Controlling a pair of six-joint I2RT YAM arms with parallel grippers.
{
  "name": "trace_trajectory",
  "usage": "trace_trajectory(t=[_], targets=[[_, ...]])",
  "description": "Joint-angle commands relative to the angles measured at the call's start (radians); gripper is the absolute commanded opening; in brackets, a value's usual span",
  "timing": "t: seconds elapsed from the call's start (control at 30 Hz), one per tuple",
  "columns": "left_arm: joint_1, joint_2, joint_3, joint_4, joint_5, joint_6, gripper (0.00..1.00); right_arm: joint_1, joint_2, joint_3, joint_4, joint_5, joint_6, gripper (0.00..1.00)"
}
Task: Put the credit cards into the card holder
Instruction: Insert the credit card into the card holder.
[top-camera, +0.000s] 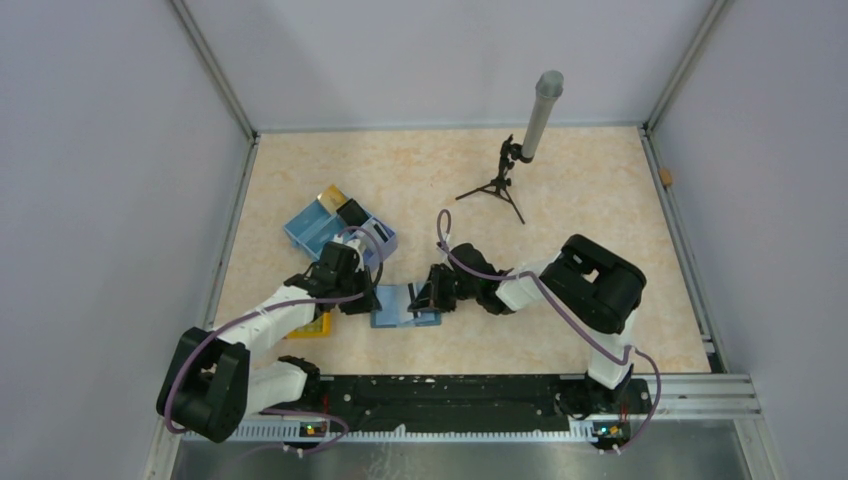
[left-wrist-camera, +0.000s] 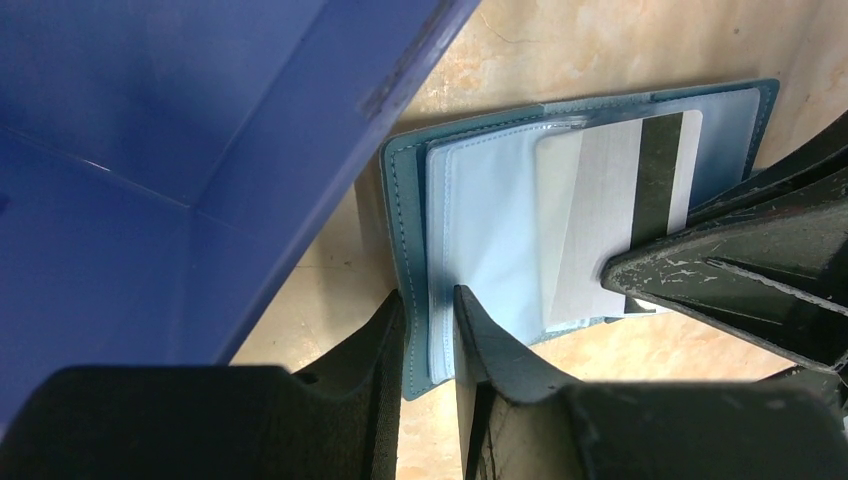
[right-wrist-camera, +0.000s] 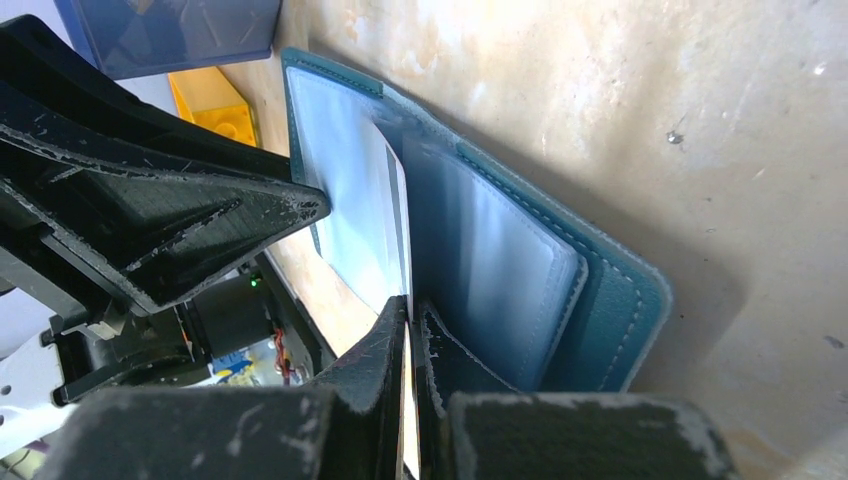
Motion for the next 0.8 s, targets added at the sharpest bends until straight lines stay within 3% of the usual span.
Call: trace_trajectory(t=[0.0,0.47,0.67,0.77], targets=[[-0.001,0.014,0.014,-0.014,0.005,0.006,0.25,-0.001,0.049,-0.017,-0.036,0.146,-0.005,0.0],[0.0,0.003,0.014,-0.012,0.009,0.004,0.26,0.045,0.047,-0.007,-0.065,0.168,-0.012,0.01],[-0.001,0.0,0.012,-0.012,0.012,0.003,0.25,0.054,-0.051,0.053,-0.251,0.239,-0.117,0.27],[-0.001,-0.002,0.012,-0.012,0.012,0.004,0.24,0.059,-0.091,0.104,-0.354,0.279,-0.175,0.34]])
